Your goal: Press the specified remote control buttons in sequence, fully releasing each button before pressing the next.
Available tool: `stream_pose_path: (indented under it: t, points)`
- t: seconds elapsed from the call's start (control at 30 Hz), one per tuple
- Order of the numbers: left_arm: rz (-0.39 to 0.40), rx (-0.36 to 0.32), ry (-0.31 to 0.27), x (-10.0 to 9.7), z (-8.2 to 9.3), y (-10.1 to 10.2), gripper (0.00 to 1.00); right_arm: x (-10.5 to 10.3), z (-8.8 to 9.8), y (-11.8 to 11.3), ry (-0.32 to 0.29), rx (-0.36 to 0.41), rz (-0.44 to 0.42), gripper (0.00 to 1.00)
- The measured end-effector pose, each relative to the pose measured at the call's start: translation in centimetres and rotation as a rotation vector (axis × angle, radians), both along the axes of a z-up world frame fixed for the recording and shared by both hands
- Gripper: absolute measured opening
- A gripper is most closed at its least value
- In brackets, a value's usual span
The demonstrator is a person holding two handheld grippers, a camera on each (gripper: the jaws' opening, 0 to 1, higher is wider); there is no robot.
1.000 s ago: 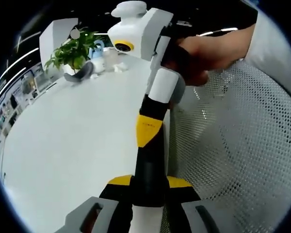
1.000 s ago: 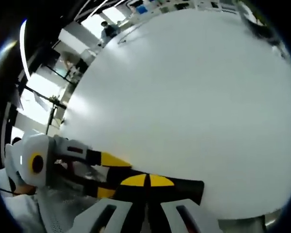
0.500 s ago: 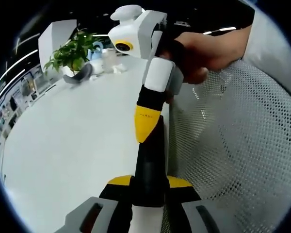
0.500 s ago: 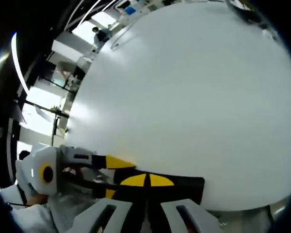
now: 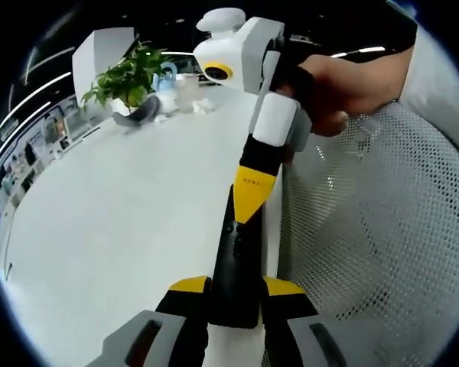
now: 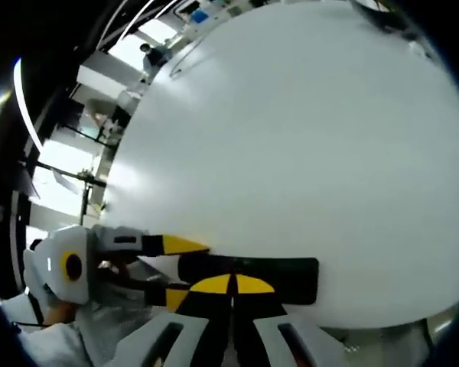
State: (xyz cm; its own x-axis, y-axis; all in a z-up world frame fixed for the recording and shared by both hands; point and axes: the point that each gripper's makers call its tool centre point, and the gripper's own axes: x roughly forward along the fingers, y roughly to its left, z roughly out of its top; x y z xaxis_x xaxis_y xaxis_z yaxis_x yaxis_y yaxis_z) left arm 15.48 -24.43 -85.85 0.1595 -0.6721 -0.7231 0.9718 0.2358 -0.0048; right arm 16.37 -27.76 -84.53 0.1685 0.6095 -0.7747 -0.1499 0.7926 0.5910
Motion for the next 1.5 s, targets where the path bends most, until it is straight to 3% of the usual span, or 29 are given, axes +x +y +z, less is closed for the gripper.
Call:
stream_pose_path:
  t: [0.2, 0.57, 1.5]
  points:
    - [-0.003, -0.002, -0.002, 0.03, 0.0, 0.02, 0.25, -0.08, -0.03, 0.5, -0.03, -0.018, 0.038, 0.0]
    - [-0.008, -0.008, -0.003, 0.11, -0.04, 0.0, 0.25, -0.13, -0.31, 0.57, -0.029, -0.028, 0.062, 0.0]
    - [-0.016, -0.013, -0.006, 0.0, -0.01, 0.01, 0.25, -0.09, -0.41, 0.51, -0.017, 0.006, 0.028, 0.0]
